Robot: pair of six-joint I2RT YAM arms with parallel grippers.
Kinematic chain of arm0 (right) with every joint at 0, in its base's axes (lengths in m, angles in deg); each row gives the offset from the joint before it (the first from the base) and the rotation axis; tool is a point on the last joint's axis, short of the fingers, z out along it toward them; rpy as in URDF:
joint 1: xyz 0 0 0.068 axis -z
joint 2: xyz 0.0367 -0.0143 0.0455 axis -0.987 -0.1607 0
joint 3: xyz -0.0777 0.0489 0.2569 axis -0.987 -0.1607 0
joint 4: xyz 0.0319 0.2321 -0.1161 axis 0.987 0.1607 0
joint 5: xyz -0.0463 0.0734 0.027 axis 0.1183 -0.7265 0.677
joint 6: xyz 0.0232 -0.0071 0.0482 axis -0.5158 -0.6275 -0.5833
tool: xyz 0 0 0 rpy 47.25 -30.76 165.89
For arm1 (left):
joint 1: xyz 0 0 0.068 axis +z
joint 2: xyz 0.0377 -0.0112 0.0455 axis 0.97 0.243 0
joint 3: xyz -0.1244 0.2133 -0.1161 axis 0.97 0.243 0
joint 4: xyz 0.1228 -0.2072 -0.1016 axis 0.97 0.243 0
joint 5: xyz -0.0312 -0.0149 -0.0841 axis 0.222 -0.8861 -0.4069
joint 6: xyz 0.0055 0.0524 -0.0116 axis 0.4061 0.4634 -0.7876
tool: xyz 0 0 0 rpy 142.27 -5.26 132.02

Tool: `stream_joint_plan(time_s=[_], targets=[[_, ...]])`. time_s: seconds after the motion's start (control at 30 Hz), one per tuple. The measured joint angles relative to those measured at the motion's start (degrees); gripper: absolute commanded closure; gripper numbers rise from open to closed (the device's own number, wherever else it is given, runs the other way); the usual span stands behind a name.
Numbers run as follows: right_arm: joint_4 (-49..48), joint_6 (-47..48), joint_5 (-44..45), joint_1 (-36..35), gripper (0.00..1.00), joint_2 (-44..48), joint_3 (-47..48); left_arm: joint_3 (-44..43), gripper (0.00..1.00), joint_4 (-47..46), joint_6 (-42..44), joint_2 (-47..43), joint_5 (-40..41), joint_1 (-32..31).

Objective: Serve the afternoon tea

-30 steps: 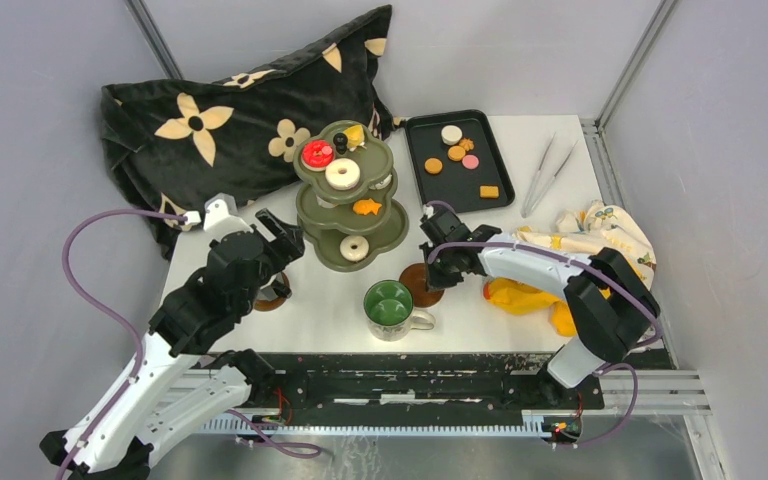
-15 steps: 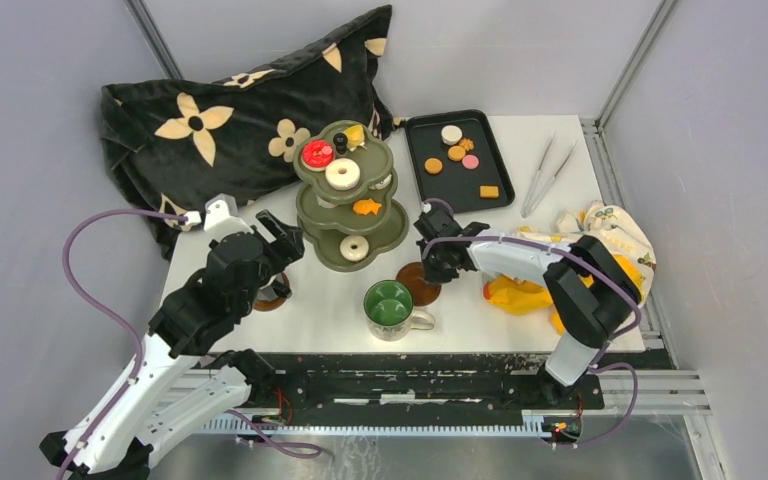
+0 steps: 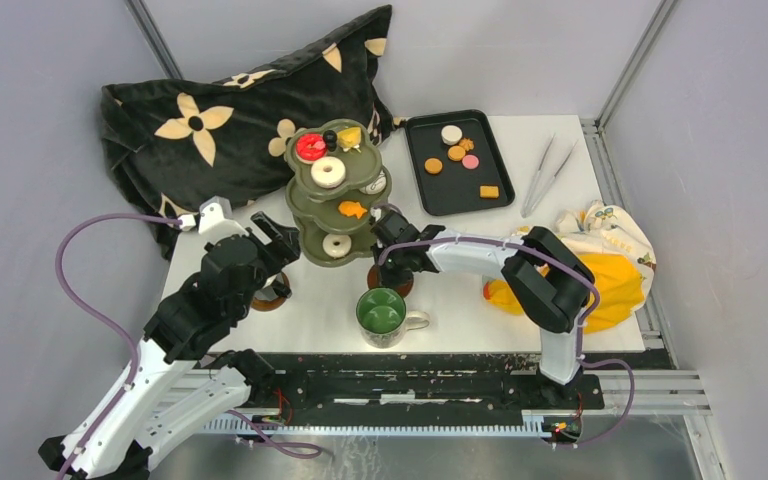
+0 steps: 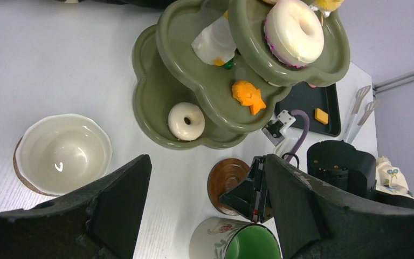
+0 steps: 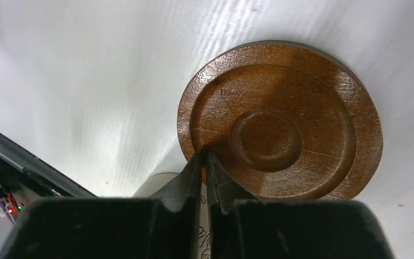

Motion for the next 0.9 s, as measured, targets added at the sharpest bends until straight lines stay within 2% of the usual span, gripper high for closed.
stream_joint_plan(time_s=[0.17,0.33,0.53,0.77,0.9], targets=[[-1.05,-0.87,-0.85,-1.79,0.89,-0.63,0.57,0.0,0.16,0.42,0.0,-0.07,0.22,0.0],[-1.27,-1.38,2.36,-2.91,0.78,1.25,-1.16,0.0,0.16,0.79,0.0,-0.42,0.22,0.0],[4.44,-1.2,10.34,-3.13,0.54,13.88,-6.62,0.02,0.15,0.79,0.0,-0.52,0.17,0.0],[7.69,-0.02,15.87,-1.84,0.17,31.26,-10.45,0.48,0.16,0.79,0.0,-0.52,-0.02,0.0],[9.86,4.22,15.37,-0.63,0.1,40.0,-16.52,0.55,0.15,0.79,0.0,-0.74,-0.22,0.0]])
